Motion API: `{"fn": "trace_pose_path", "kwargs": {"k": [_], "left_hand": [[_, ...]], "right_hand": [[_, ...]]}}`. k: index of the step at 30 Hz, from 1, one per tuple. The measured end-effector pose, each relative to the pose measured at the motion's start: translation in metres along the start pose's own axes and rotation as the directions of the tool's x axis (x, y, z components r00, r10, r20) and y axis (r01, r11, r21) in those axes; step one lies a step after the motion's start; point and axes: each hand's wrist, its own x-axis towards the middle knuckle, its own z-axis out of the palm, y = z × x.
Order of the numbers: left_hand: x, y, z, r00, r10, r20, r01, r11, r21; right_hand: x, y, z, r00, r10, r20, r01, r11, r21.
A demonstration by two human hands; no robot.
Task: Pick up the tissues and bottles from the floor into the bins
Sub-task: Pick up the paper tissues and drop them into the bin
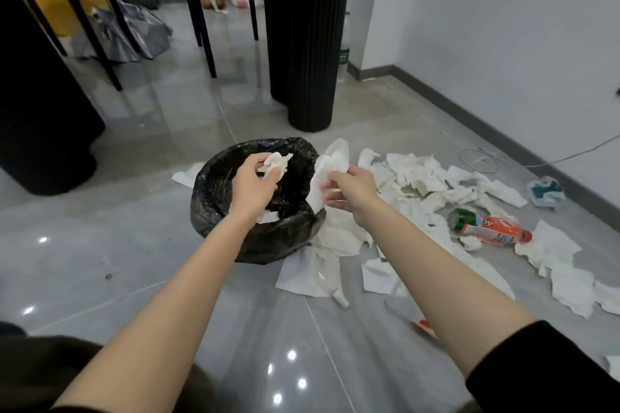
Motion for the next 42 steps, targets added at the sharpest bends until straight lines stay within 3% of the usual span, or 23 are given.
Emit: {"fn": "trace_pose_path", "kwargs": {"k": [3,8,11,15,22,26,31,36,39,42], "left_hand": [[0.008,-0.008,-0.014,0.993,-0.058,0.103,0.043,0.989,0.142],[0.009,-0.016,-0.02,0.984,-0.016,0.176,-0.026,0.972,0.233],[0.006,-0.012,-0.016,0.992,0.078,0.101,-0.103,0.957,0.27],[-0.002,-0.006,0.0,0.987,0.141,0.076,-0.156,0.953,0.259],[-0.044,-0.008,0.056,0.927,0.236,0.29,-0.29,0.944,0.158],[-0.065,-0.036,0.078,0.893,0.168,0.418,-0.261,0.949,0.175],[-0.072,-0.09,0.088,0.873,-0.039,0.486,-0.17,0.911,0.377],[-0.069,-0.141,0.087,0.87,-0.247,0.427,-0.007,0.859,0.511],[-0.063,-0.163,0.092,0.863,-0.305,0.403,0.041,0.837,0.546],[-0.057,-0.176,0.099,0.842,-0.342,0.417,0.04,0.811,0.584]], "right_hand": [[0.003,-0.007,0.029,0.992,0.021,0.123,-0.022,1.0,0.005],[0.008,0.005,0.049,0.939,0.003,0.343,0.087,0.965,-0.248],[0.009,0.018,0.041,0.957,-0.072,0.281,0.152,0.95,-0.274],[0.014,0.035,0.018,0.992,-0.051,0.115,0.072,0.98,-0.184],[0.019,0.08,-0.043,0.996,0.086,-0.036,-0.092,0.968,-0.232],[0.023,0.118,-0.07,0.979,0.179,-0.095,-0.199,0.935,-0.294],[0.024,0.161,-0.071,0.967,0.23,-0.109,-0.254,0.879,-0.404],[0.024,0.192,-0.052,0.977,0.21,0.032,-0.145,0.768,-0.625],[0.027,0.21,-0.044,0.974,0.19,0.124,-0.038,0.675,-0.737],[0.028,0.225,-0.038,0.972,0.185,0.142,-0.013,0.649,-0.76]]}}
